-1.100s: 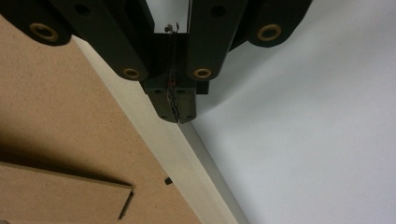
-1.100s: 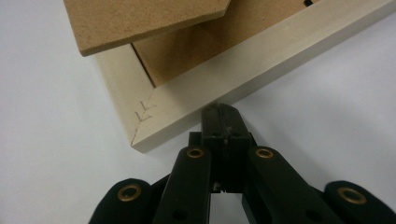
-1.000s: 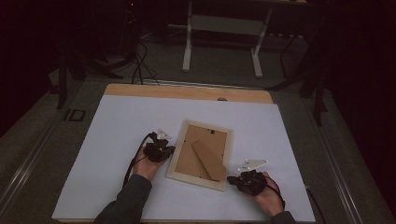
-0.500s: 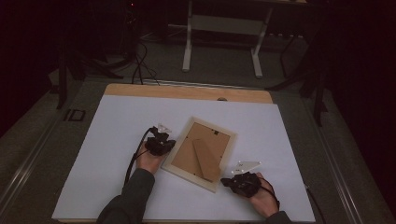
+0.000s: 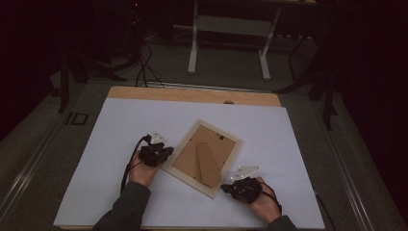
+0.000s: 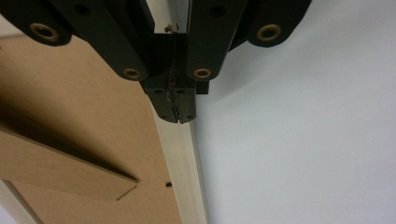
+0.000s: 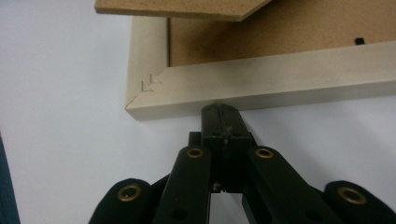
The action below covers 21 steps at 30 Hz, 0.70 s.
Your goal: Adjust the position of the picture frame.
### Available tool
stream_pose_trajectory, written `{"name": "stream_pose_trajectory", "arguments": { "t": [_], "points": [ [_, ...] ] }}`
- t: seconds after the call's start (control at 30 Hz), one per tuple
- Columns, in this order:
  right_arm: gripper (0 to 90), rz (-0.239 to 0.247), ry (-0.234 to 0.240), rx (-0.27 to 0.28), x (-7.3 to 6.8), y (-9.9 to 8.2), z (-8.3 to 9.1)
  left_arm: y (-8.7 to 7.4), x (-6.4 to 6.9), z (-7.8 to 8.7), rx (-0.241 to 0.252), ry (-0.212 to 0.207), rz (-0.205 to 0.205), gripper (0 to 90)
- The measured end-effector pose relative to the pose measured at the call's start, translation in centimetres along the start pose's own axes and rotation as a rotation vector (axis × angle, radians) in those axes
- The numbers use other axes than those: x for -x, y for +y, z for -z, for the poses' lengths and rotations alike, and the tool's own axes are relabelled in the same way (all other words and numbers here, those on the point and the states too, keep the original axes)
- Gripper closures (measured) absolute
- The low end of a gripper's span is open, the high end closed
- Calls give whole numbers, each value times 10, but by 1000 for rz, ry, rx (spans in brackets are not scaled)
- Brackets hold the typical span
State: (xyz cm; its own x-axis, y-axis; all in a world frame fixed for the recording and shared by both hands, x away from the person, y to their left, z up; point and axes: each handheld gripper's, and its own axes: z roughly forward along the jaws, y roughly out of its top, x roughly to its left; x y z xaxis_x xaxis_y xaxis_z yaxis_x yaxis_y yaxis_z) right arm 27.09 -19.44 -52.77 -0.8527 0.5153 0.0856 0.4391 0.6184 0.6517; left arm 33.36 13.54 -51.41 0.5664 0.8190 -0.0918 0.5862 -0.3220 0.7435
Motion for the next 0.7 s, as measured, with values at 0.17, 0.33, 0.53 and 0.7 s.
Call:
{"name": "stream_pose_trajectory", "arguments": {
  "t": [0.17, 0.33, 0.53, 0.7],
  "points": [
    [900, 17, 16, 1, -5, 7, -7, -10, -1, 8, 4, 1, 3, 900],
    [900, 39, 25, -4, -10, 16, -15, -17, -2, 17, 19, 5, 24, 900],
    [900, 64, 42, -3, -17, 29, -28, -25, -6, 24, 7, 17, 35, 900],
    [900, 72, 54, 5, -21, 38, -38, -32, -10, 26, -6, 35, 45, 900]
  ]
}}
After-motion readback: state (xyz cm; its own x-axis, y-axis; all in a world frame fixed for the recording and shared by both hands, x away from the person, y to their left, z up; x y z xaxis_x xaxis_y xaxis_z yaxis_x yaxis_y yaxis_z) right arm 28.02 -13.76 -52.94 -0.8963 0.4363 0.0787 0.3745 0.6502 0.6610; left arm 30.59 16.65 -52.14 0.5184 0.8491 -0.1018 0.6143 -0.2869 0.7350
